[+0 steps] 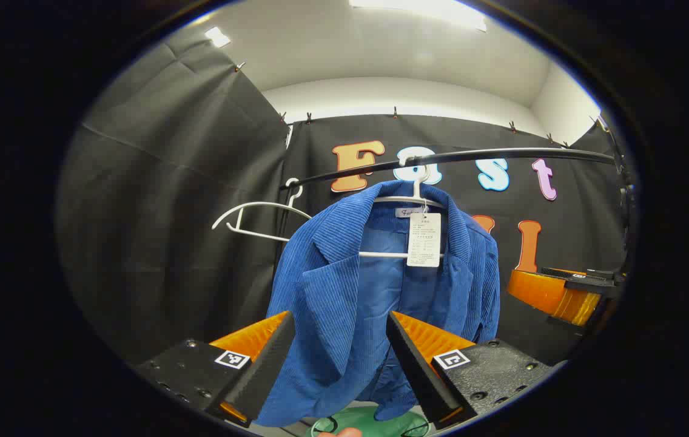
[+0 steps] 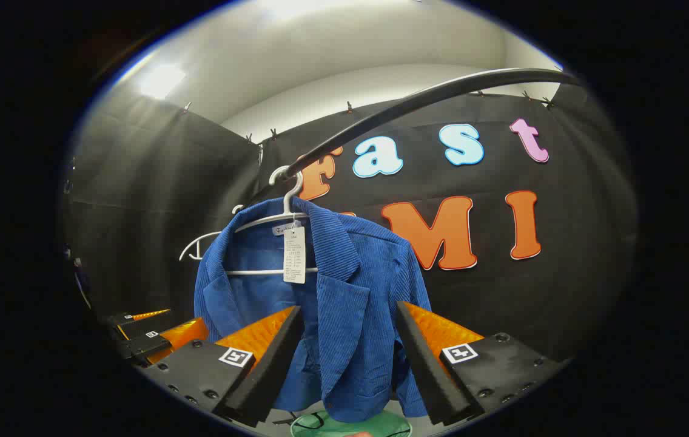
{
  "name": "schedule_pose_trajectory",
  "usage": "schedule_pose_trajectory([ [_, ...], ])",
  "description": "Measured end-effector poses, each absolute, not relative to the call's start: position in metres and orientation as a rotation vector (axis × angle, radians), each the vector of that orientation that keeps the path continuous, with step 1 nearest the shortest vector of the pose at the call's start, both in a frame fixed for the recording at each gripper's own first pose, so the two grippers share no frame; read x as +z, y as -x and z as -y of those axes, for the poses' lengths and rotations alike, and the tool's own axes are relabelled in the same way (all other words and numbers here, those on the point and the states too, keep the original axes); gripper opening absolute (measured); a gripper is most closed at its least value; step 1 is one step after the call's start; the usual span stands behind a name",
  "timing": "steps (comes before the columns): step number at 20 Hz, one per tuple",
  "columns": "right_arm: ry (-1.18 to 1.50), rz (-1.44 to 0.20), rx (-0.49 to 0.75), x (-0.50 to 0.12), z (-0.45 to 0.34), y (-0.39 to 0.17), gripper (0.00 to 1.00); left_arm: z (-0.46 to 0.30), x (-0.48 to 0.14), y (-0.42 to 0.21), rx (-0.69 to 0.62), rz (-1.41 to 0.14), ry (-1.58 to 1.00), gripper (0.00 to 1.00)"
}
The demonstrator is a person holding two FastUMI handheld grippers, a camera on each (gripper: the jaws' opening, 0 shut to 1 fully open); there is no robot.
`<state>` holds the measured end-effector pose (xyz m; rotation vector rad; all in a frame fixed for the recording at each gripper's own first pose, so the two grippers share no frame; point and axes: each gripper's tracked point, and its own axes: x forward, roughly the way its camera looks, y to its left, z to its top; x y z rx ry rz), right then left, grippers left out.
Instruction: Grasp the clothes on the hanger with both hands and then place them into the laundry hamper below.
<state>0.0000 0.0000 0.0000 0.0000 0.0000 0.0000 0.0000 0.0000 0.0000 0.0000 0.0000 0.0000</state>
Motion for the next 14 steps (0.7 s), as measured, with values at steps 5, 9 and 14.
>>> schedule_pose_trajectory([
  [5,0.01,0.005,-0.004,0.003,0.001,0.001,0.98,-0.005,0.002,0.0,0.014,0.007,0.012,0.95],
  [9,0.012,0.008,-0.003,0.004,0.002,0.005,0.98,-0.009,0.001,0.001,0.024,0.001,0.019,0.95],
  [14,-0.001,0.012,-0.01,0.006,0.004,0.009,0.94,-0.013,0.004,0.003,0.034,-0.001,0.021,0.95],
])
